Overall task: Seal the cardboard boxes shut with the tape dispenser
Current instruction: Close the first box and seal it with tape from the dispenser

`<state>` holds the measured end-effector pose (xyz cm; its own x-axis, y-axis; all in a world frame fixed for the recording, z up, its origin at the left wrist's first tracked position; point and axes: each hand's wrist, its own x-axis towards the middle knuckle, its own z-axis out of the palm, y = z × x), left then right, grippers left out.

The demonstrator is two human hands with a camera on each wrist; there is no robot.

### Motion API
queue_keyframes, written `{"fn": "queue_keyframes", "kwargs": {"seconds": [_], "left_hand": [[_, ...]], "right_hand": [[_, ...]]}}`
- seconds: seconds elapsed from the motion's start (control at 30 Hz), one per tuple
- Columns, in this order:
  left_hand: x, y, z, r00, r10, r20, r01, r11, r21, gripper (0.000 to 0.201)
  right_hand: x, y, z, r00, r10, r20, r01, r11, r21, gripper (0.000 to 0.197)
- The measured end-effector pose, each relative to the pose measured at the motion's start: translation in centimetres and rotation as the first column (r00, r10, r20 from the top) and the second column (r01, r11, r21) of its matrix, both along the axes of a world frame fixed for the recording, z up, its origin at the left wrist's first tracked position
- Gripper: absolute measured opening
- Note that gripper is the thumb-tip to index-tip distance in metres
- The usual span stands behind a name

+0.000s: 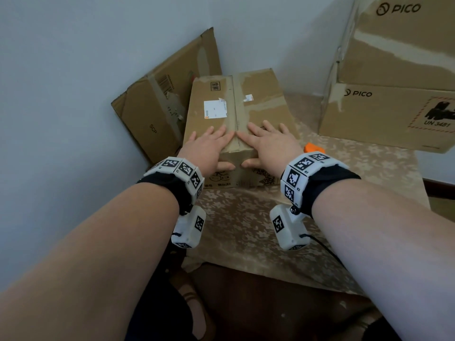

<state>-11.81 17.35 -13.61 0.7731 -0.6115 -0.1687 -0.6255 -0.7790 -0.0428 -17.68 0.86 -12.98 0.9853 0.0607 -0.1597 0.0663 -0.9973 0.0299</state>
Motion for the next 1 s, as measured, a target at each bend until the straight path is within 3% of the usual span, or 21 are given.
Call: {"fn": "queue_keyframes", "kwargs": {"seconds": [0.1,0.23,0.4,0.6,1.0], "left_hand": [[0.0,0.1,0.2,0.999,0.002,-0.035,-0.002,1.000,0.020,0.097],[-0.3,-0.7,0.9,0.996,0.057,-0.069,-0.057,0.998,0.003,0.093],[-0.7,-2.0,0.5,0.995,0.095,0.015,-0.095,0.995,-0.013,0.089],[-0.9,-2.3,-0.7,0.988,0.125,0.089,-0.119,0.991,-0.063,0.090],[-1.2,-2.8,-0.1,0.987,0.149,0.060,-0.149,0.989,-0.001,0.107]], "right_hand": [[-0.3,-0.4,0.2,0.999,0.038,-0.003,-0.038,0.999,0.018,0.082],[-0.6,-1.8,1.1,0.999,0.050,0.008,-0.051,0.994,0.098,0.066],[-1.5,-3.7,0.7,0.996,-0.087,-0.027,0.089,0.986,0.144,0.066],[-2.6,-2.9,1.1,0.994,-0.101,0.034,0.093,0.979,0.181,0.064],[-2.1,-4.3,0.0,0.997,-0.070,0.034,0.058,0.963,0.263,0.087]]}}
